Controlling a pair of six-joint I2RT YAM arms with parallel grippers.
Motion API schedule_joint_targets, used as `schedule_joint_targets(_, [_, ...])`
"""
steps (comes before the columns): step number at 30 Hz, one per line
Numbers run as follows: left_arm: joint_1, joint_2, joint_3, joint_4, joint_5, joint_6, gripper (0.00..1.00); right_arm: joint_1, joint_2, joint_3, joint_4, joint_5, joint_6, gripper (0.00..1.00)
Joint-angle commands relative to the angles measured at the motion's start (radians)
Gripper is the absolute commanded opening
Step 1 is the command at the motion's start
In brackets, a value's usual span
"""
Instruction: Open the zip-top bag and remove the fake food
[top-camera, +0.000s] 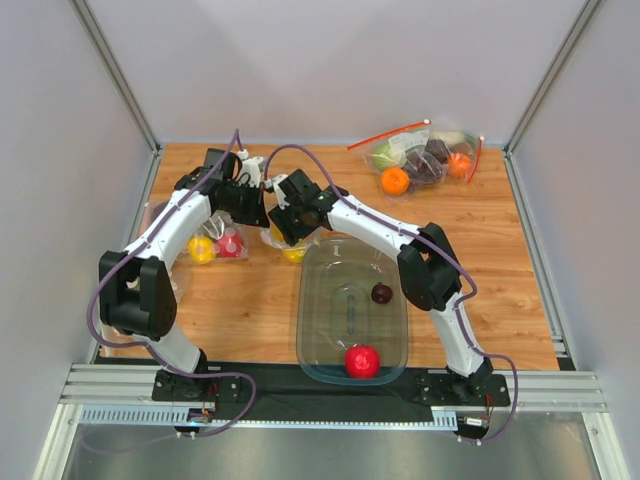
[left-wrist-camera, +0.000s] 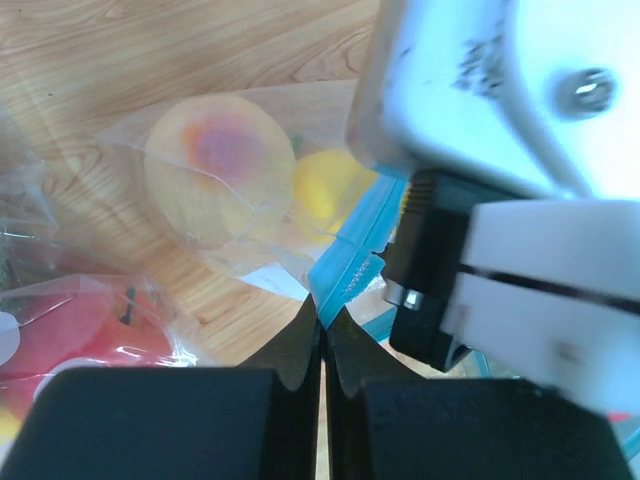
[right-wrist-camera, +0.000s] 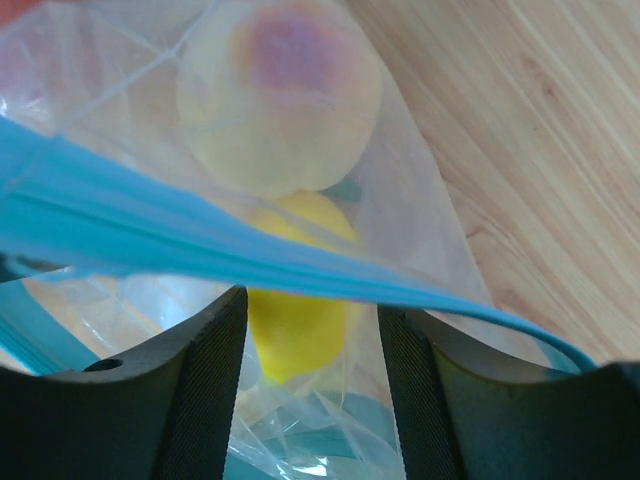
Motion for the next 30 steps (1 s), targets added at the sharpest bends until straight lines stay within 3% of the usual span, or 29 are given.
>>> schedule_joint_targets(1, [-0.002, -0.051, 0.023, 0.051, -0.017, -0.006, 0.0, 0.021, 0.007, -0.016, -0.074, -0.001, 0.022, 0.57])
schedule_joint_targets(11, [-0.004, -0.08, -0.057, 0.168, -0.062, -0.074, 0.0, 0.021, 0.026, -0.01, -0.073, -0.072, 0.158, 0.71])
schedule_joint_targets(30, [-0.004, -0.157, -0.149, 0.281, -0.112, -0.15, 0.0, 0.064, 0.154, 0.008, -0.122, 0.068, 0.217, 0.73])
